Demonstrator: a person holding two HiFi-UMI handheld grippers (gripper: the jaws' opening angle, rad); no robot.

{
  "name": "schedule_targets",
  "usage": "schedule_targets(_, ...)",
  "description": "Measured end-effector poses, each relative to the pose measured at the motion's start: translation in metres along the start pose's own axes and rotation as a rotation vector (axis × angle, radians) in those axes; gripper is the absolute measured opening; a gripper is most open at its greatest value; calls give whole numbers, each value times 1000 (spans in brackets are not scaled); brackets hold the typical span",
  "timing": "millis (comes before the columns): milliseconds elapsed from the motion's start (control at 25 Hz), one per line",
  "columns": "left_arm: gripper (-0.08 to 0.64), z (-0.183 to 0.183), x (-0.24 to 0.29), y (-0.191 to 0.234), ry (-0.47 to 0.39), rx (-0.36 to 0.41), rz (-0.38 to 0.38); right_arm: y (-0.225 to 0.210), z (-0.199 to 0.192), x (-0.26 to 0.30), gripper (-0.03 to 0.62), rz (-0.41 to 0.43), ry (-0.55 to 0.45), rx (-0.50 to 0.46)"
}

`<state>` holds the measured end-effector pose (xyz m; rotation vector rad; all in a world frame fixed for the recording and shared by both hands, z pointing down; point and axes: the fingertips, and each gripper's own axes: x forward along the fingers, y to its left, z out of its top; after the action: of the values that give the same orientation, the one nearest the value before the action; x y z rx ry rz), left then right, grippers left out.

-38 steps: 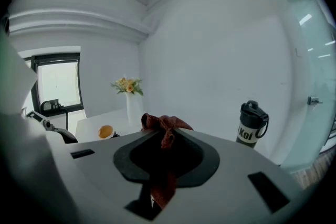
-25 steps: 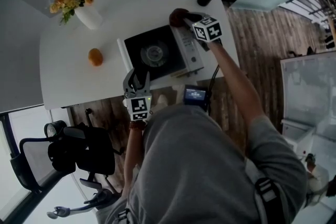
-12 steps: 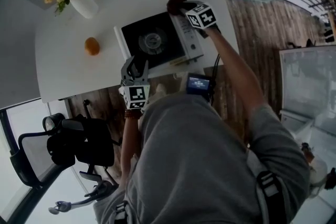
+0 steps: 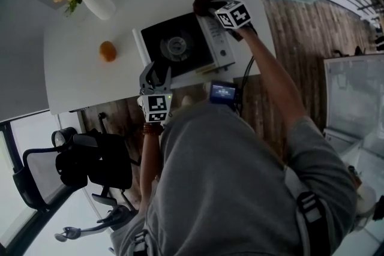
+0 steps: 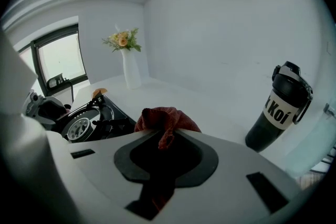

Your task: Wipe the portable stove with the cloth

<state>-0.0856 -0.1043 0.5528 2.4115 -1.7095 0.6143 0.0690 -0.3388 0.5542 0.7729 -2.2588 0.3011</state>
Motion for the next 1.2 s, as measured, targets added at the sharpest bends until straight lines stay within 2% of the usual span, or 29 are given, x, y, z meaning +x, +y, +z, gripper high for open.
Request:
schedule_targets(320,198,-3,3,2,45,-26,-19,2,1,0,63,-9,-14,-18)
schedule_targets(600,198,-4,4,2,71,-42,-33,14,-8,-8,63,24,-42,-31)
schedule_targets(880,198,-3,3,2,66,-43,-36,34,-18,-19,63,35,-6,-99)
schedule_targets(1200,198,-3,4,2,69,-49,-50,52,-31,-34,63,56,-16,-125)
